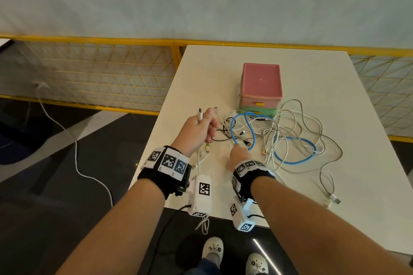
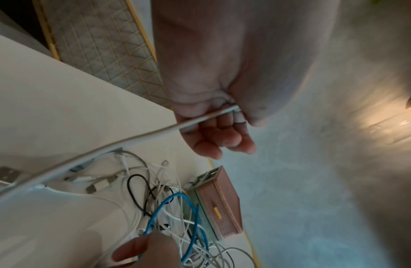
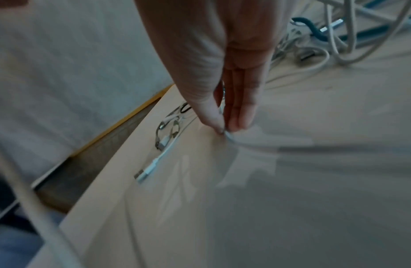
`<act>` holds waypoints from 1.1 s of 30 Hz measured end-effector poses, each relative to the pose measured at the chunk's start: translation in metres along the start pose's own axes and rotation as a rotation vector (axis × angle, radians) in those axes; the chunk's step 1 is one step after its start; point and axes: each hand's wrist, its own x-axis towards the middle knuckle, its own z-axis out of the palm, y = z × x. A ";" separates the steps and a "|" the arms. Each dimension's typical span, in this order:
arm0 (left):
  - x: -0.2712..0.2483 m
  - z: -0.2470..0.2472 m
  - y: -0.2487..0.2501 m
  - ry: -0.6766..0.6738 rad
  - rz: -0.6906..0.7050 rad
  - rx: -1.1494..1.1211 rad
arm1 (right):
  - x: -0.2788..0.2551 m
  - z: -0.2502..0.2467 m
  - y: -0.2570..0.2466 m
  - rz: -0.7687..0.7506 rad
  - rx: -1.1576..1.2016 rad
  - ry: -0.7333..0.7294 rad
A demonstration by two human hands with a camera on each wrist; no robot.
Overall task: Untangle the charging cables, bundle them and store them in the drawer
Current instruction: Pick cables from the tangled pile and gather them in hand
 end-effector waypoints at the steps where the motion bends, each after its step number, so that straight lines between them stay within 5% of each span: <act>1: 0.002 0.000 -0.004 0.011 -0.021 -0.009 | -0.001 -0.001 0.001 0.033 0.065 -0.018; 5: 0.011 0.001 -0.020 0.053 -0.115 0.017 | -0.015 -0.014 0.003 0.012 0.209 -0.099; 10: 0.018 0.010 -0.041 -0.002 -0.308 0.083 | -0.041 -0.049 0.003 -0.286 0.514 0.002; 13: 0.021 0.024 -0.035 0.016 -0.324 -0.088 | -0.057 -0.074 0.008 -0.451 0.605 -0.004; 16: 0.027 0.034 -0.013 0.000 -0.274 -0.418 | -0.069 -0.088 0.019 -0.541 0.516 -0.033; 19: 0.033 0.038 0.009 0.003 -0.155 -0.501 | -0.070 -0.092 0.032 -0.563 0.401 -0.014; 26: 0.022 0.055 0.032 -0.164 0.178 -0.103 | -0.070 -0.125 0.038 -0.511 0.840 0.177; 33: 0.009 0.068 0.027 -0.302 0.238 0.146 | -0.073 -0.140 0.031 -0.624 0.936 0.290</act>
